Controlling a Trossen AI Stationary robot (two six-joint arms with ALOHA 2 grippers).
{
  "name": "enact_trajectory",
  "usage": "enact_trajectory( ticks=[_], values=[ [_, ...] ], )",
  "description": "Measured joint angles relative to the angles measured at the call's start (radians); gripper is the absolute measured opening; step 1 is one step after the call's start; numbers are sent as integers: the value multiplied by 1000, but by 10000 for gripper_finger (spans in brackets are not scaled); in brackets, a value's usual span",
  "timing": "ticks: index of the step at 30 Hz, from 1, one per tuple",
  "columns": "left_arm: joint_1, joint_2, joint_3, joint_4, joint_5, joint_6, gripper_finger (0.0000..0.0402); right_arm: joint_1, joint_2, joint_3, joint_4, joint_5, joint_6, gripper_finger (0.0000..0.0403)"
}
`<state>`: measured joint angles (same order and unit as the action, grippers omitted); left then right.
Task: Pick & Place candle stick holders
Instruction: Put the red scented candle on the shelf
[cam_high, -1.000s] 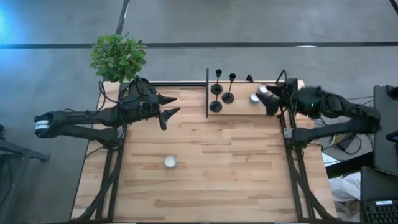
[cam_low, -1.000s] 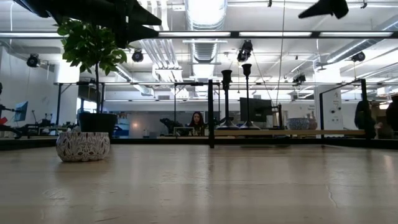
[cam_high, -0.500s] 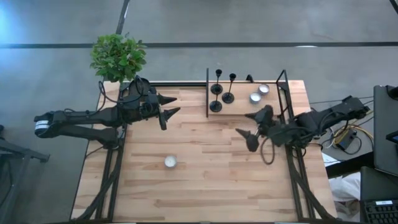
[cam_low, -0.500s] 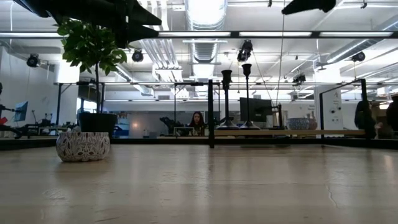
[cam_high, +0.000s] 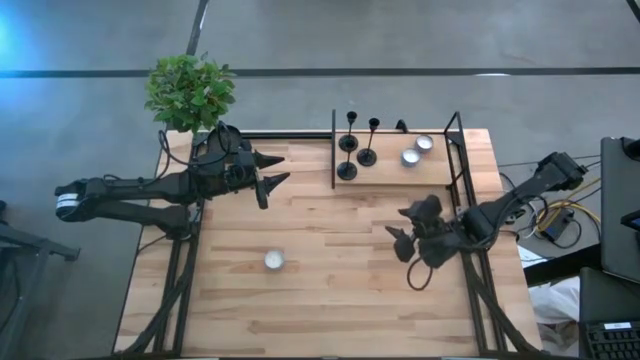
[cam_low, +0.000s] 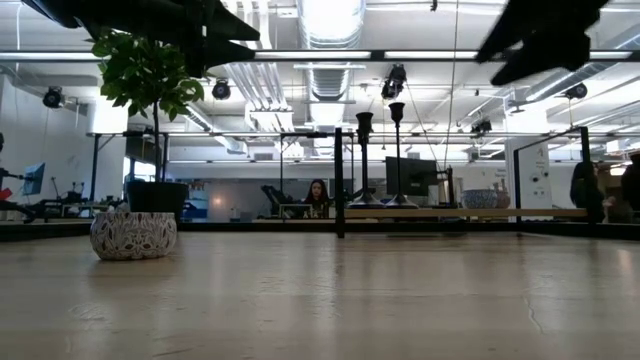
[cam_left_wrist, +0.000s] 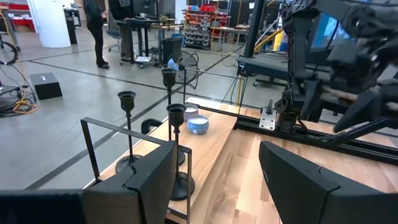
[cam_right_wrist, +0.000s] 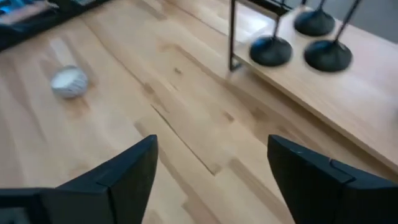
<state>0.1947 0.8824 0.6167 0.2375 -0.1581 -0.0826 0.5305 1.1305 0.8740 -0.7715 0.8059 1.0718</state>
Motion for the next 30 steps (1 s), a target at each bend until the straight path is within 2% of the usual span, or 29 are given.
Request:
enact_trajectory(
  ticks=[7, 14, 18, 23, 27, 30],
  values=[
    [0, 0, 0, 0, 0, 0, 236, 2, -79, -164, 75, -18, 65, 250],
    [0, 0, 0, 0, 0, 0, 236, 2, -196, -329, 265, -96, -4, 189],
    [0, 0, 0, -1, 0, 0, 236, -3, -307, -430, 397, -99, -132, 129],
    [0, 0, 0, -1, 0, 0, 236, -63, -472, -601, 704, -145, -364, 26],
    [0, 0, 0, -1, 0, 0, 236, -168, -566, -697, 760, -277, -467, 10],
    [0, 0, 0, -1, 0, 0, 236, -249, -620, -727, 769, -393, -606, 8]
  ],
)
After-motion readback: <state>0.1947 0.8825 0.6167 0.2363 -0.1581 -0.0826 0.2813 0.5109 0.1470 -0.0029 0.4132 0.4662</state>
